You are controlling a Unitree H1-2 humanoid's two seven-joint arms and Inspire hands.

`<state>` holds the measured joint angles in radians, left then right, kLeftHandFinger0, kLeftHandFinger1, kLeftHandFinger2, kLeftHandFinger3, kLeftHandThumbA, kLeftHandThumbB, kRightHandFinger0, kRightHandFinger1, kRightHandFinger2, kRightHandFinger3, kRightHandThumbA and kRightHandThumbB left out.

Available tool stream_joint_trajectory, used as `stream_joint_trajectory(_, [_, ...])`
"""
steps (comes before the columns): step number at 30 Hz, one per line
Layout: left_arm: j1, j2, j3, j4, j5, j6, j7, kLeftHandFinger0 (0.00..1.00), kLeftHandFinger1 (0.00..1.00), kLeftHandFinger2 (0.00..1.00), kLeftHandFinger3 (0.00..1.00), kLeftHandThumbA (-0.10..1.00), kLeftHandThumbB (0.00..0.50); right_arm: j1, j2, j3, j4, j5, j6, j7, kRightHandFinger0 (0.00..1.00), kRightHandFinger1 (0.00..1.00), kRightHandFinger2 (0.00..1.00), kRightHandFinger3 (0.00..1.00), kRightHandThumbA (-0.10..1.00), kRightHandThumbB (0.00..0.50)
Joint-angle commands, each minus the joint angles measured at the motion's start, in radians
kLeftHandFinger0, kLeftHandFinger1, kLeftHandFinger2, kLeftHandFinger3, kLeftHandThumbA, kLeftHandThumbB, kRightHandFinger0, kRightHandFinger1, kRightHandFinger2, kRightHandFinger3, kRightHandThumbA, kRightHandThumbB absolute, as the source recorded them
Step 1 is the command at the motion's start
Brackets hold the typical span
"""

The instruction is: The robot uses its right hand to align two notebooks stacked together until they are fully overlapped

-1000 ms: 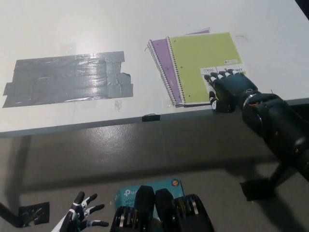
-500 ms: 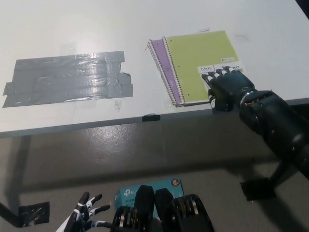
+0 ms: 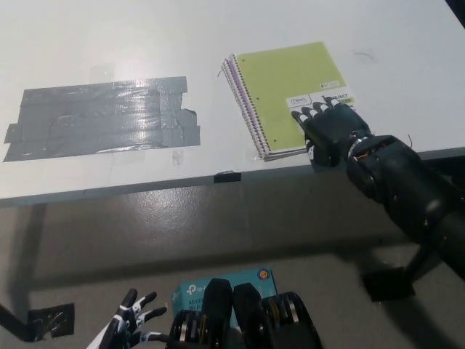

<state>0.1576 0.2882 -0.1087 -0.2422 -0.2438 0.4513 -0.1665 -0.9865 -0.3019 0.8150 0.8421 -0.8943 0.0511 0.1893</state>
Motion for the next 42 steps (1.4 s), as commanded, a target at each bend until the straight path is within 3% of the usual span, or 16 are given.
stream_joint_trajectory(1, [-0.007,0.003,0.000,-0.024,0.011,0.003,-0.024,0.60,0.63,0.91,1.00,1.00,0.500,0.020,0.035,0.029,0.021,-0.019,-0.057,0.041,1.00,1.00,1.00,1.00,1.00,0.451])
stream_joint_trajectory(5, [-0.004,-0.002,0.004,-0.027,0.005,0.007,-0.026,0.60,0.64,0.91,1.00,1.00,0.500,0.029,0.032,0.020,0.008,-0.014,-0.050,0.052,1.00,1.00,1.00,1.00,1.00,0.453])
stream_joint_trajectory(9, [-0.006,-0.003,0.005,-0.020,0.009,0.003,-0.030,0.61,0.63,0.90,1.00,1.00,0.500,0.038,0.024,0.014,-0.003,-0.013,-0.053,0.054,1.00,1.00,1.00,1.00,1.00,0.413])
stream_joint_trajectory(13, [-0.005,0.002,0.002,-0.024,0.018,0.000,-0.034,0.59,0.63,0.90,1.00,1.00,0.500,0.040,0.010,0.023,-0.004,-0.030,-0.040,0.070,1.00,1.00,1.00,1.00,1.00,0.462])
stream_joint_trajectory(25, [0.010,-0.001,0.007,-0.030,0.019,-0.004,-0.032,0.63,0.64,0.88,1.00,1.00,0.500,0.033,-0.025,0.006,-0.040,-0.038,-0.005,0.099,1.00,1.00,1.00,1.00,1.00,0.399])
stream_joint_trajectory(30, [0.009,-0.001,0.005,-0.017,0.025,-0.007,-0.032,0.60,0.65,0.91,1.00,1.00,0.500,0.007,-0.024,0.005,-0.050,-0.044,-0.037,0.077,1.00,1.00,1.00,1.00,1.00,0.429])
stream_joint_trajectory(31, [0.015,-0.005,0.009,-0.012,0.021,-0.013,-0.032,0.58,0.63,0.88,1.00,1.00,0.500,-0.007,-0.017,0.007,-0.050,-0.051,-0.042,0.063,1.00,1.00,1.00,1.00,1.00,0.468])
stream_joint_trajectory(32, [0.015,-0.005,0.009,-0.011,0.022,-0.015,-0.032,0.57,0.63,0.88,1.00,1.00,0.500,-0.012,-0.015,0.004,-0.050,-0.049,-0.047,0.057,1.00,1.00,1.00,1.00,1.00,0.471])
stream_joint_trajectory(36, [0.032,-0.008,0.014,-0.009,0.012,-0.016,-0.038,0.54,0.64,0.90,1.00,1.00,0.500,-0.034,-0.005,-0.009,-0.063,-0.039,-0.050,0.066,1.00,1.00,1.00,1.00,1.00,0.432])
stream_joint_trajectory(42, [0.050,-0.005,0.013,-0.003,0.015,-0.009,-0.039,0.54,0.65,0.92,1.00,1.00,0.500,-0.137,-0.004,-0.040,-0.044,-0.036,-0.044,0.053,1.00,1.00,1.00,1.00,1.00,0.434])
